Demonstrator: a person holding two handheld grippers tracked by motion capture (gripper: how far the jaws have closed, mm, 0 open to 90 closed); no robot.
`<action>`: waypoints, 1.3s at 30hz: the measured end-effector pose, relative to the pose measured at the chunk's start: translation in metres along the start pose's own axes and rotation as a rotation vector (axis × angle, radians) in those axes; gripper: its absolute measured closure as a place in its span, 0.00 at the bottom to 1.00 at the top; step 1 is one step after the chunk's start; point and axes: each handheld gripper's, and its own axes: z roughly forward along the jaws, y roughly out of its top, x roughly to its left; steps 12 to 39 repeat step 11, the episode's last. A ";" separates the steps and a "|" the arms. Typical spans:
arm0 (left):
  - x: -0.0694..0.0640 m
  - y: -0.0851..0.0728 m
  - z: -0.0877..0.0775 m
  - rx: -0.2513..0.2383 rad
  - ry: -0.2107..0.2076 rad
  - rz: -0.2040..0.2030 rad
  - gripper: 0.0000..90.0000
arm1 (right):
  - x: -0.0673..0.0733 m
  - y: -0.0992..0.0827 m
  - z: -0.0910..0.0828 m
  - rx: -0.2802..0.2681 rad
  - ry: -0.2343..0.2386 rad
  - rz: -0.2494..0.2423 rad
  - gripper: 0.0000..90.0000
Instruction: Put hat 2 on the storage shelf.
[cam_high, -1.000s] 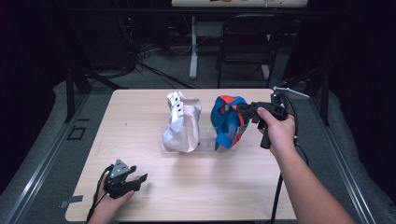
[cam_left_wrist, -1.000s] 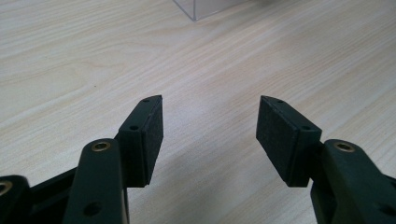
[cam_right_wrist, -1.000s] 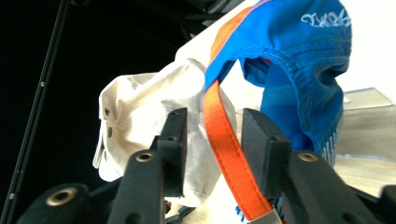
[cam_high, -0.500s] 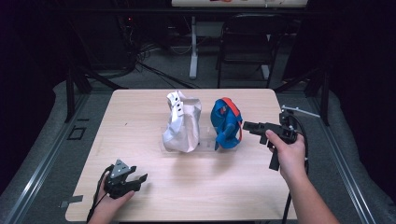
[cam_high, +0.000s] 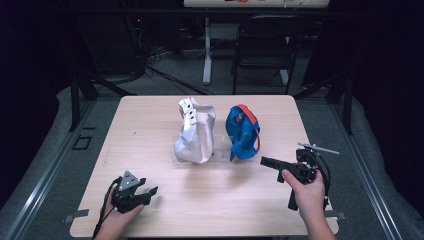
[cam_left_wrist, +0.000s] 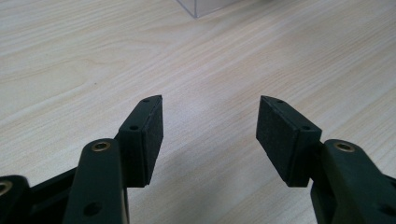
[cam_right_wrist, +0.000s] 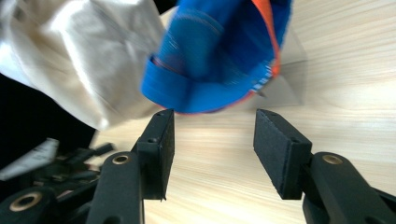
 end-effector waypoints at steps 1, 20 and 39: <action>0.000 0.000 0.000 0.001 0.006 0.000 0.46 | -0.002 -0.005 0.001 -0.014 -0.016 -0.019 0.54; -0.014 0.003 0.000 -0.008 -0.049 0.024 0.50 | -0.038 -0.052 0.005 -0.066 -0.024 0.009 0.54; -0.014 0.003 0.000 -0.008 -0.049 0.024 0.50 | -0.038 -0.052 0.005 -0.066 -0.024 0.009 0.54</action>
